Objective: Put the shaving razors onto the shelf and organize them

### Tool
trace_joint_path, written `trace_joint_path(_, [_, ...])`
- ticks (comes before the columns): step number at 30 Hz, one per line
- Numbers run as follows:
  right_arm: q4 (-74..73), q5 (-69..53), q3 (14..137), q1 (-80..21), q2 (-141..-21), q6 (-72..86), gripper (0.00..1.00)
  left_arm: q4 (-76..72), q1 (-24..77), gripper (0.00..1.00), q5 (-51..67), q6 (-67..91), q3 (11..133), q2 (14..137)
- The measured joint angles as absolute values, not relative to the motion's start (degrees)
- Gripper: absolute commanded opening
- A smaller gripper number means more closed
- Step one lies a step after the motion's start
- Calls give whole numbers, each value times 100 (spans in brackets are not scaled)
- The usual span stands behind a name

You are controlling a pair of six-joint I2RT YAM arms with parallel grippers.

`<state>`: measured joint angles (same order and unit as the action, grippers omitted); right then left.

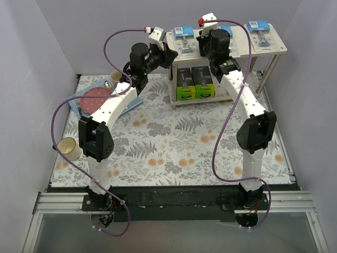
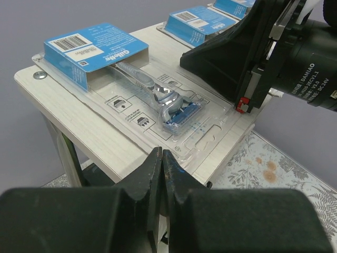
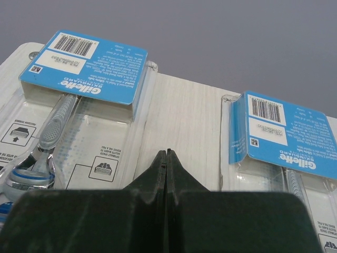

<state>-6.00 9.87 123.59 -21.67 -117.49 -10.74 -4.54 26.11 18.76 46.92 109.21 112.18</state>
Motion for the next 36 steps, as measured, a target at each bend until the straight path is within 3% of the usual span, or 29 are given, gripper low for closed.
trace_joint_path(14, [-580,1002,12401,-2147,-11782,-1072,1,-320,2674,10,1726,4670,10921,11133])
trace_joint_path(19, [-600,1037,12390,-2154,-11701,-1046,1,-303,2823,19,1855,4694,10967,10986])
trace_joint_path(21, [-622,1057,12335,-2191,-11555,-1052,18,-287,2952,30,1966,4681,11032,10884])
trace_joint_path(22, [-613,1074,12256,-2200,-11424,-1066,28,-279,3006,51,2029,4657,11074,10814])
trace_joint_path(23, [-617,1083,12134,-2215,-11253,-1094,46,-250,3065,60,2073,4619,11102,10713])
trace_joint_path(24, [-613,1096,11998,-2228,-11045,-1107,55,-204,3105,68,2115,4556,11122,10604])
trace_joint_path(25, [-620,1083,11841,-2241,-10822,-1149,62,-163,3124,81,2126,4508,11135,10473])
trace_joint_path(26, [-585,1068,11664,-2244,-10597,-1173,72,-119,3129,87,2106,4456,11137,10320])
trace_joint_path(27, [-580,1007,11375,-2246,-10289,-1221,73,-80,3120,92,2053,4397,11109,10167])
trace_joint_path(29, [-589,803,10739,-2228,-9625,-1323,76,-45,3083,98,1863,4268,10921,9771])
trace_joint_path(34, [-1332,-158,9209,-2143,-8307,-1448,79,-45,2926,98,1380,3881,9835,8774])
trace_joint_path(36, [-1785,-360,8770,-2137,-8079,-1347,88,3,2873,98,1168,3811,9240,8458])
